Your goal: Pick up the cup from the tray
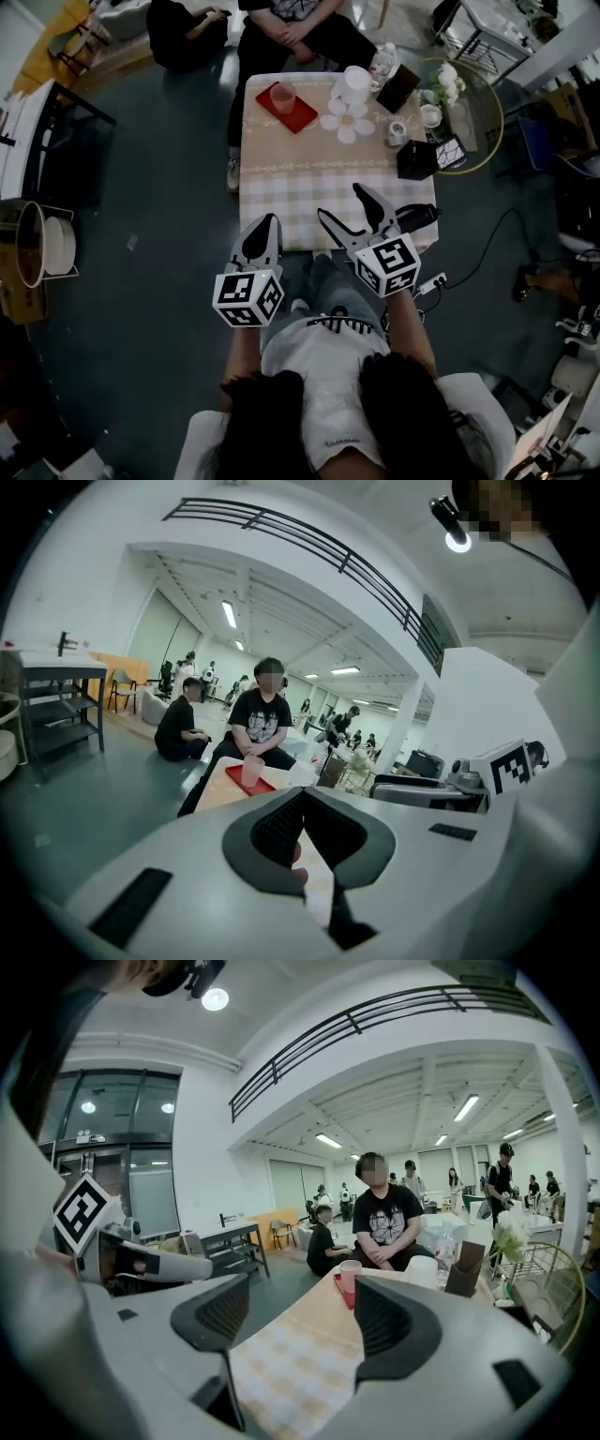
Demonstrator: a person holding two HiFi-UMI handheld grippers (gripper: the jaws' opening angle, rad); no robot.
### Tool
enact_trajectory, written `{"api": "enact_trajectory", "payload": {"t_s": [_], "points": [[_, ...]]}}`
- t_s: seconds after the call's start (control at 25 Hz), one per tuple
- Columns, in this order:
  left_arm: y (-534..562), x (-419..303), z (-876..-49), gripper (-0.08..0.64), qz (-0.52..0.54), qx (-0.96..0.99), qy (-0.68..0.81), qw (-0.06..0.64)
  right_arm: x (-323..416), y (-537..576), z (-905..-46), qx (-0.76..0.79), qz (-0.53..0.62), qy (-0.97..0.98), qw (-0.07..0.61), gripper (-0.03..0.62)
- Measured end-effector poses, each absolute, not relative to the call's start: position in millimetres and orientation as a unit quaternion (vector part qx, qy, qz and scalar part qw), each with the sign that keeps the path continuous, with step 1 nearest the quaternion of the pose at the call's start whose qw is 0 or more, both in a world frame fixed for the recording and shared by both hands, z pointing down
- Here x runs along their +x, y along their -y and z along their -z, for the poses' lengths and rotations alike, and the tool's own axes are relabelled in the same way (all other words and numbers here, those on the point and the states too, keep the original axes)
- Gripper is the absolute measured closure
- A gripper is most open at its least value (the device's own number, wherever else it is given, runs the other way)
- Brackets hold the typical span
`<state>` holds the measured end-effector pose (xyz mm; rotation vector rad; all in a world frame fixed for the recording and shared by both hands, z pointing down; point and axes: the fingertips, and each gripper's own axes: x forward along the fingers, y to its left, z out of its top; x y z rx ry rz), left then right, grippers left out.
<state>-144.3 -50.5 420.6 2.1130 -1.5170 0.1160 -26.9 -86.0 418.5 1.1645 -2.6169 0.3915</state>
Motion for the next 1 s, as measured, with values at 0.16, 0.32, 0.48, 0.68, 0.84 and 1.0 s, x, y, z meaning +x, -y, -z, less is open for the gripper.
{"api": "enact_trajectory", "payload": {"t_s": [0.16,0.32,0.48,0.68,0.84,1.0], "points": [[79.2,-143.1,-426.2,0.552,-0.046,0.773,0.571,0.273,-33.3,127.1,-421.3,0.384,-0.114,0.906,0.135,0.234],[104.3,-138.8,-436.8,0.552,-0.056,0.765,0.576,0.282,-43.9,163.3,-424.6,0.363,-0.097,0.915,0.145,0.215],[128.5,-136.4,-443.4,0.552,-0.057,0.758,0.583,0.287,-51.9,202.2,-431.3,0.35,-0.105,0.921,0.136,0.21],[157.9,-139.2,-460.2,0.552,-0.052,0.744,0.59,0.31,-58.1,251.4,-452.0,0.343,-0.103,0.922,0.144,0.202],[178.6,-146.7,-468.1,0.552,-0.049,0.731,0.604,0.314,-68.6,285.4,-467.5,0.336,-0.1,0.924,0.151,0.193],[194.4,-153.8,-474.0,0.552,-0.048,0.719,0.617,0.316,-80.6,315.9,-485.8,0.325,-0.099,0.927,0.159,0.184]]}}
